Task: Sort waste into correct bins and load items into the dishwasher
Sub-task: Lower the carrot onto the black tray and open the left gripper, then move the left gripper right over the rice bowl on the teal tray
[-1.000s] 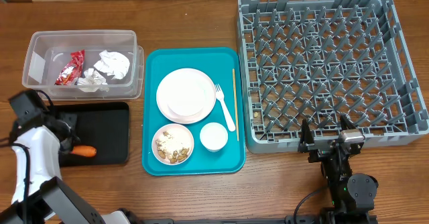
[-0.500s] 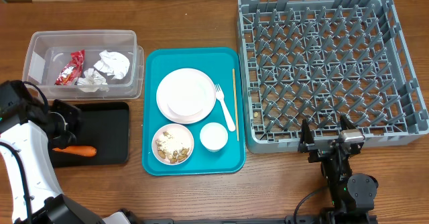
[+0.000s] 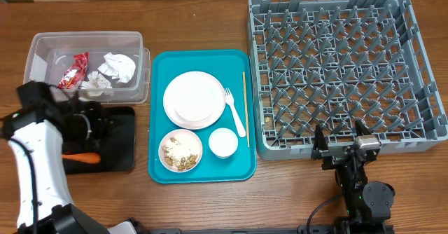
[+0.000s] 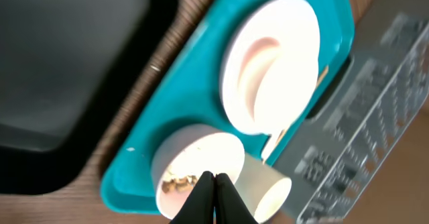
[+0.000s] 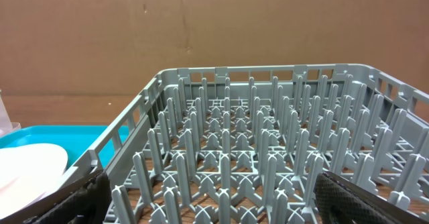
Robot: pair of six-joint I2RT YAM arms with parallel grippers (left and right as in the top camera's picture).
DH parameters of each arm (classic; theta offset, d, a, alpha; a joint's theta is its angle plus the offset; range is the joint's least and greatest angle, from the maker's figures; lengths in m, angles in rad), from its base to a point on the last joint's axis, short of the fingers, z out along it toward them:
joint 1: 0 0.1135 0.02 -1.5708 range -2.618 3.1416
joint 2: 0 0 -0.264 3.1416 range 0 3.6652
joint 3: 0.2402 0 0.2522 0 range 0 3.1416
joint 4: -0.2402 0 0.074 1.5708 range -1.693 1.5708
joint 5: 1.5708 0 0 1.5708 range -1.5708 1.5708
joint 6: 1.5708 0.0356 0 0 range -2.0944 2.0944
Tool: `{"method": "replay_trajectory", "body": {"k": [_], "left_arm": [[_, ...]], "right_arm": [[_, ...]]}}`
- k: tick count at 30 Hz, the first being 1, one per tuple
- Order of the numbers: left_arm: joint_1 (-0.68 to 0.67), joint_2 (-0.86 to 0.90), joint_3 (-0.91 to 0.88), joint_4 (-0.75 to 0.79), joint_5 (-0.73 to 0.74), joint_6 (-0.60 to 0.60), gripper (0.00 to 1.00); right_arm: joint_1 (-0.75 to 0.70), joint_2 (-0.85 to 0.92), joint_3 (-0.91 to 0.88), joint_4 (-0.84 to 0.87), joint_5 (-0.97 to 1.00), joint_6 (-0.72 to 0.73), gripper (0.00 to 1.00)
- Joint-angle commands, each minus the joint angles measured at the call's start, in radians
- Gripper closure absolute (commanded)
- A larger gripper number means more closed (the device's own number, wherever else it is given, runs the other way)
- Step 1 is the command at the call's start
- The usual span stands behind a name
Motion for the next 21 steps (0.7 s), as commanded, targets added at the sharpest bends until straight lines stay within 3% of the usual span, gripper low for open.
{"method": "replay_trajectory", "body": {"k": [1,12,21], "left_arm": [[-0.088,-0.015,0.018,-0.001,0.035,0.039,0.94],[-0.466,-0.015,0.018,0.079,-0.02,-0.084,0.96],[-0.828,-0.015,0.018,0.148,-0.464,-0.249,0.96]], "right_arm": [[0.0,-0.011,-0.011,0.004,0.002,-0.001,0.0],[0.0,-0.011,-0.011,0.004,0.002,-0.001,0.0],[0.0,-0.011,-0.011,0.004,0.002,-0.001,0.0]]}}
